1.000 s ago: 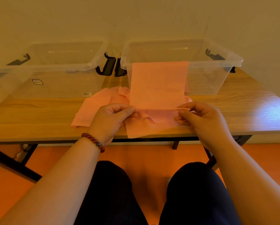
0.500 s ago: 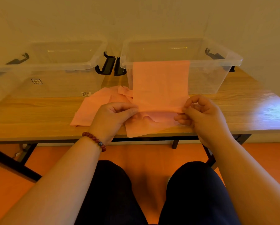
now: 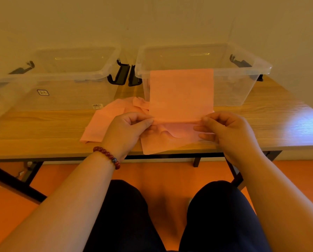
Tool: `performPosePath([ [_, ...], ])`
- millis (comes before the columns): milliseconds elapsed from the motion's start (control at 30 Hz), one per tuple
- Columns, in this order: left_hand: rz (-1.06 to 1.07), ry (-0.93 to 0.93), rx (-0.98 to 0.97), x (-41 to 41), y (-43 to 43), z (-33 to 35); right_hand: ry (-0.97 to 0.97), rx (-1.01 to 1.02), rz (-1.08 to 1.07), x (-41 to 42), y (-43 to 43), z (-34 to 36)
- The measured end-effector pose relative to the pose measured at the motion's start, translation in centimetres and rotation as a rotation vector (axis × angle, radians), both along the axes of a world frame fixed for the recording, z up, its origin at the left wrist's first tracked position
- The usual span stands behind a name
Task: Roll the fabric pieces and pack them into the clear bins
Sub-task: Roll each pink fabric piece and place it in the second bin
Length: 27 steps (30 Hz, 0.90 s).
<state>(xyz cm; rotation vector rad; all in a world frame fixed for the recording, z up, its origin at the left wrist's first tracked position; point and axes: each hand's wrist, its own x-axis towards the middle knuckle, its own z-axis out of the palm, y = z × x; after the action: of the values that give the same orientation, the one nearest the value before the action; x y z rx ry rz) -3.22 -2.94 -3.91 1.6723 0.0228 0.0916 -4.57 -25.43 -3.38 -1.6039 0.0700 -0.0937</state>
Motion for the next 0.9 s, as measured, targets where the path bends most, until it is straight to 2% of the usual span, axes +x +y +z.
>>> performPosePath([
  [133,0.005,-0.025,-0.073,-0.2,-0.5,0.4,0.021,0.015,-0.022,0.0,0.1,0.1],
  [500,-0.019,-0.065,0.05,-0.9,-0.4,0.3,0.042,0.052,-0.001,-0.7,-0.4,0.4],
  [900,0.009,0.043,-0.138,-0.6,-1.2,0.9,0.06,0.09,-0.088,-0.7,-0.3,0.6],
])
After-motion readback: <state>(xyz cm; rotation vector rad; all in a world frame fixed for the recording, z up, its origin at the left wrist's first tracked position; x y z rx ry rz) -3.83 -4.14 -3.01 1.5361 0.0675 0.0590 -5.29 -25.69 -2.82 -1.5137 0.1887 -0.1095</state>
